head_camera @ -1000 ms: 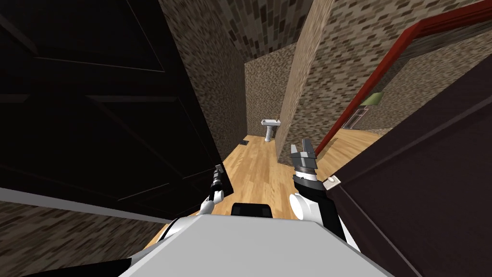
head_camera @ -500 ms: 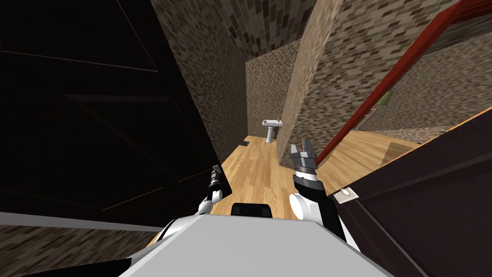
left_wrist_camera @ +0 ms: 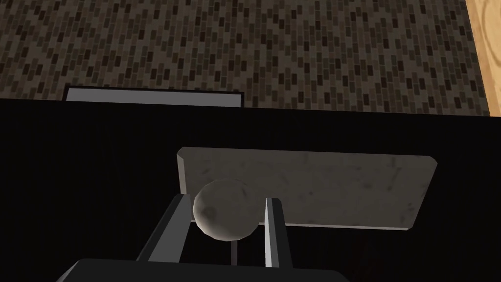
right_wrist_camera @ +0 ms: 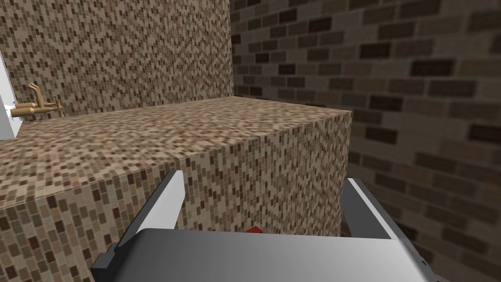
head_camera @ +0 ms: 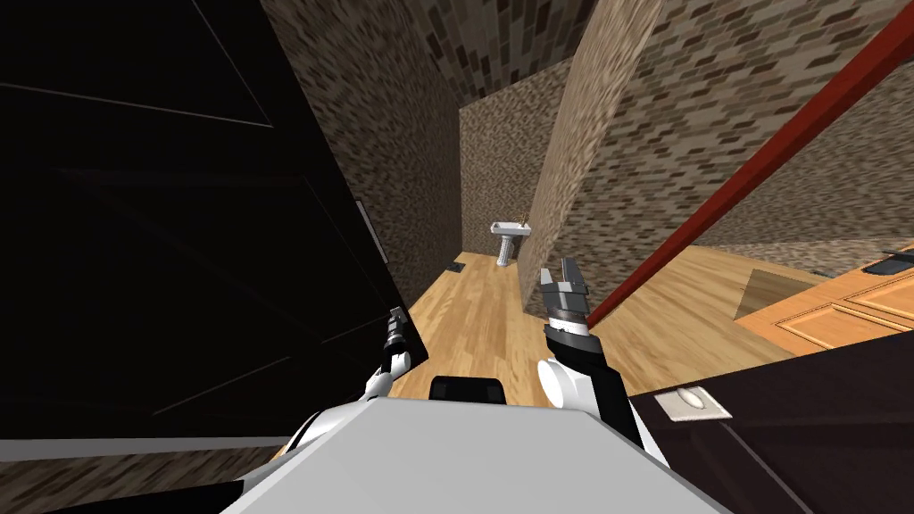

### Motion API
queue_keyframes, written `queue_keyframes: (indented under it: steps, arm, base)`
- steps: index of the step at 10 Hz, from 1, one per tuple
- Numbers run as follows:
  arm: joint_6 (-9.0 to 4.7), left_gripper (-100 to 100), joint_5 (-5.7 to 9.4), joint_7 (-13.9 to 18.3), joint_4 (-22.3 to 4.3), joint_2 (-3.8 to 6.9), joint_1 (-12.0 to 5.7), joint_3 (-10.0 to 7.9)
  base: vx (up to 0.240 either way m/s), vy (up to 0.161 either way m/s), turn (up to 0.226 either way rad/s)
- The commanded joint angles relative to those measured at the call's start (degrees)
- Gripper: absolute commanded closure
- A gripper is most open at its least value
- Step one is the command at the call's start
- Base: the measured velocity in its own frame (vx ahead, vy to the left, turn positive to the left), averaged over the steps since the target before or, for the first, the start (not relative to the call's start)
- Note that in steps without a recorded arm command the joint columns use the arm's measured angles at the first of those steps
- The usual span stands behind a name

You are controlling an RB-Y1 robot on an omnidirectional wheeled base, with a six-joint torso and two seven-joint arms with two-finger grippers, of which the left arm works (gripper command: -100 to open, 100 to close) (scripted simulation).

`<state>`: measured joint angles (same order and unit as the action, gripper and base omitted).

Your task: Push the door open

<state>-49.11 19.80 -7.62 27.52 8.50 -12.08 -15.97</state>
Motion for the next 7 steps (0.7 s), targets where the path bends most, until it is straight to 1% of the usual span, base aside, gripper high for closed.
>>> queue_keyframes:
  steps: [1, 2, 3, 4, 5, 7]
  arm:
    - [0.00, 100, 0.00, 0.00, 0.00, 0.00, 0.00, 0.00]
    - [0.03, 100, 0.72, -0.48, 0.22, 0.29, 0.12, -0.95]
    - [-0.04, 100, 1.07, -0.69, 0.15, 0.41, 0.16, -1.40]
    - [-0.04, 100, 1.07, -0.69, 0.15, 0.41, 0.16, -1.40]
    - [-0.20, 100, 1.90, -1.19, -0.01, 0.71, 0.26, -2.49]
    - [-0.38, 100, 2.83, -1.75, -0.20, 1.04, 0.38, -3.70]
  base:
    - [0.054, 0.007, 0.011]
    - [0.141, 0.013, 0.024]
    - [0.231, -0.001, 0.057]
    - [0.160, 0.000, 0.031]
    - [0.180, 0.022, 0.042]
    - [0.229, 0.033, 0.040]
